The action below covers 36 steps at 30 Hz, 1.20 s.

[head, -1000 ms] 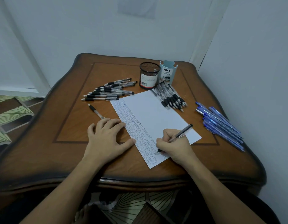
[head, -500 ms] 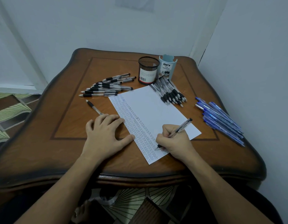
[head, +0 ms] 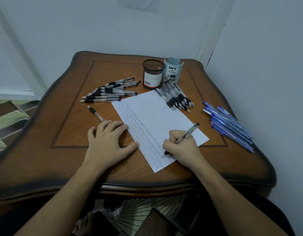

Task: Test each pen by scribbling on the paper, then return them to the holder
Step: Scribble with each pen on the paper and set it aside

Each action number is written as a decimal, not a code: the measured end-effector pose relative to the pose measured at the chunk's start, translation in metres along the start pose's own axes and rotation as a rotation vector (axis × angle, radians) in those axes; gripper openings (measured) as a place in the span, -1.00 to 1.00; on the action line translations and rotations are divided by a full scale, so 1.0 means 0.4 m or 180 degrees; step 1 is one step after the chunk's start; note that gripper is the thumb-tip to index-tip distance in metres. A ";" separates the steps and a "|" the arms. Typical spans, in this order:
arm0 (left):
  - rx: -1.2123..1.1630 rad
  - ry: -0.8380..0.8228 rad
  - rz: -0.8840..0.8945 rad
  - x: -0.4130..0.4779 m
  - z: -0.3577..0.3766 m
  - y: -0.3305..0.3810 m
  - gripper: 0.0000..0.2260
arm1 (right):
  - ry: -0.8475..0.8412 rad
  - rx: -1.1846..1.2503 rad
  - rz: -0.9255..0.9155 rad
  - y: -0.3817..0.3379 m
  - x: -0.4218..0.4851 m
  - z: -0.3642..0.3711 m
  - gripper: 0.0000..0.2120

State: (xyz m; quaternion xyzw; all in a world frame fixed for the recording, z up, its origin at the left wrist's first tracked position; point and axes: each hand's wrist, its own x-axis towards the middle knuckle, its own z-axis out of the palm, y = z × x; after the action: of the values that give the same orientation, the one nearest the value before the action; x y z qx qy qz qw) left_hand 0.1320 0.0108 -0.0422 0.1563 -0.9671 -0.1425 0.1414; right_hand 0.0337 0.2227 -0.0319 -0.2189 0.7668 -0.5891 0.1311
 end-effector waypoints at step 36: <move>0.0017 0.0023 -0.0005 0.002 0.002 -0.002 -0.26 | -0.0055 -0.0022 0.0042 0.005 0.003 -0.012 -0.57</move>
State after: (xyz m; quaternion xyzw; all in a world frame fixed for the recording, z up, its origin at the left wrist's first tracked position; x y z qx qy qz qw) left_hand 0.1313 0.0098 -0.0431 0.1579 -0.9668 -0.1395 0.1443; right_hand 0.0299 0.2267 -0.0325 -0.2194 0.7691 -0.5836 0.1409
